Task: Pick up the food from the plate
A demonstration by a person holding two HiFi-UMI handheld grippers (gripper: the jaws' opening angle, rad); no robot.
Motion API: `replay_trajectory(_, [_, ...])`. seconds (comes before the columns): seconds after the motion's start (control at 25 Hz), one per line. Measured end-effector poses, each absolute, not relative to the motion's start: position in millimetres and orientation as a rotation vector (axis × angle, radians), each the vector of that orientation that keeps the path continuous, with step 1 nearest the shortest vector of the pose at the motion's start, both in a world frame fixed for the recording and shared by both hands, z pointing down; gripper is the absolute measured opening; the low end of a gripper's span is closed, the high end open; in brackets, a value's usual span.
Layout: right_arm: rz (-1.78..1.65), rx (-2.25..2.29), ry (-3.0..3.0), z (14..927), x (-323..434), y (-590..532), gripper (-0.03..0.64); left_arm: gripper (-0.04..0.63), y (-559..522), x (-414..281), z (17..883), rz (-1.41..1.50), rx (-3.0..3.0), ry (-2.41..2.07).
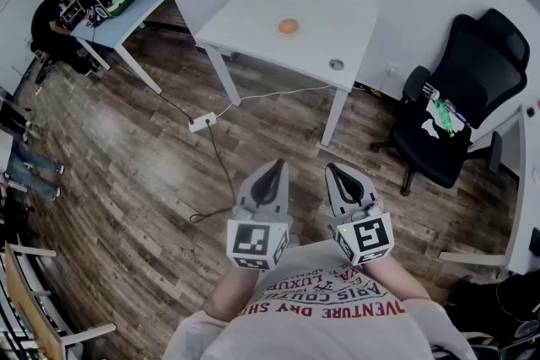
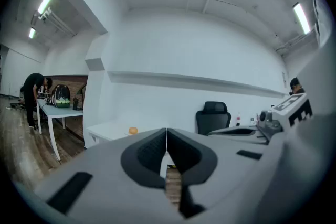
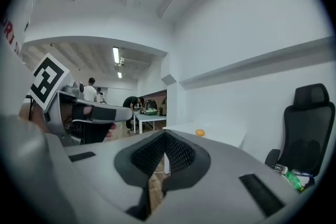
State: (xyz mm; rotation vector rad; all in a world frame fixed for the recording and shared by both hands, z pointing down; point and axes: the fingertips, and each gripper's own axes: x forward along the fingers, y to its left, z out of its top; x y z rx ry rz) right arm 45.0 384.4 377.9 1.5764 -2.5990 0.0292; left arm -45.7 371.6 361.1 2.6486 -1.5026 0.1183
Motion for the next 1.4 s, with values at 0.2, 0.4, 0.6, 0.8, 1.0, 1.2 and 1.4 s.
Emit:
replay_trajectory(0.2, [0.036,1.572,-2.593,378,45,379,0.005,0.008,367,-44,359,0.116,2.653,-1.495])
replay_trajectory(0.4, [0.037,1.562,-2.595,377,45,374,0.005,0.008,361,-42,359,0.117,2.652,-1.490])
replay_trajectory(0.6, [0.129,1.570,-2.589,385,43,365,0.005,0.008,354,-45,362,0.114,2.649,-1.480])
replay_trajectory(0.8, [0.151,1.572,-2.573,392,29,357,0.005,0.008,344,-63,366,0.116,2.638,-1.477])
replay_trajectory(1.0, [0.189,1.564,-2.554,402,7,348,0.005,0.008,333,-84,373,0.142,2.629,-1.460])
replay_trajectory(1.2, [0.194,1.539,-2.542,403,-11,344,0.005,0.008,326,-103,377,0.136,2.608,-1.454])
replay_trajectory(1.4, [0.201,1.514,-2.532,413,-16,324,0.005,0.008,312,-116,387,0.136,2.569,-1.483])
